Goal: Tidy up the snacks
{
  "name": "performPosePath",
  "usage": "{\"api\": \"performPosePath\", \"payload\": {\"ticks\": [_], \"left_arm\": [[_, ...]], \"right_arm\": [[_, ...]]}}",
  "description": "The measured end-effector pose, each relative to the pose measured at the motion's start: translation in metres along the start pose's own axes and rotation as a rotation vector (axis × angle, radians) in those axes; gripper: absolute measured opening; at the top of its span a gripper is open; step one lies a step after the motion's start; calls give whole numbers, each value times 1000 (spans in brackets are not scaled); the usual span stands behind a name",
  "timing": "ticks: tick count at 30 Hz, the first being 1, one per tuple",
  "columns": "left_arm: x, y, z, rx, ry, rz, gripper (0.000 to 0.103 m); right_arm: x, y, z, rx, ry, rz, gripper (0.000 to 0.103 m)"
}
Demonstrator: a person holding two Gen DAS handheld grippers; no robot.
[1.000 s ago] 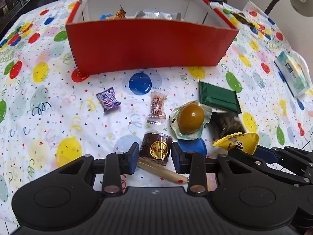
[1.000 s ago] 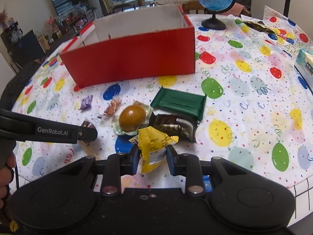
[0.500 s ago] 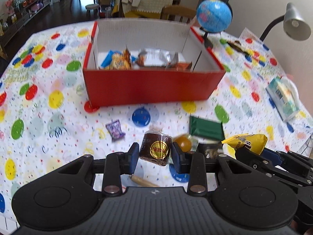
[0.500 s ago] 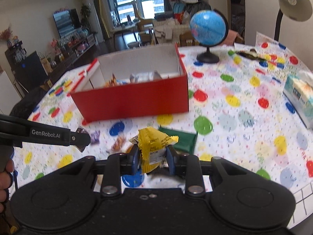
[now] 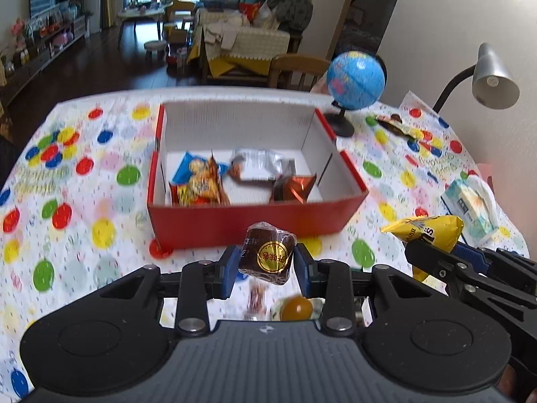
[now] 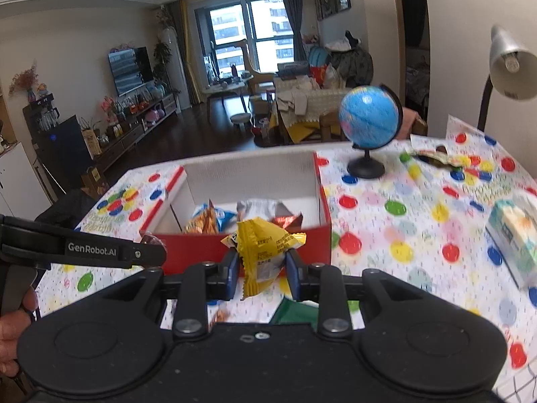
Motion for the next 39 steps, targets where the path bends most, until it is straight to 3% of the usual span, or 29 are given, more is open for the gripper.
{"api": "performPosePath", "payload": {"ticks": [14,19,29,31,35,39], "left_arm": [[-56,10,-12,-25,21,67,35],[-70,30,-23,-26,28,40,35],[-28,71,-37,-30,2,-100,35],[-18,78,-36,-25,1,-131,37],[-4,95,-36,-8,-24,-192,68],[5,113,-36,-12,-30,-229,70]], "right_arm": [[-43,38,-11,-9,-45,14,27],[-51,59,-11,-4,-51,-7,27],[-27,67,-3,-10,-19,-57,27],[-22,63,-2,-9,-10,-53,28],[-5,57,3,-12,27,-57,28],[19,56,8,10,52,-88,28]]}}
Point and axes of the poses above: each gripper's, at about its wrist camera, not at the fingertips, and y roughly the way its jaws point, z to its right, x to its underside, the point moved 1 cm from there along y, roughly the way its jaws point, and after that the axes turned 1 degree about z, right-handed, at the moved point
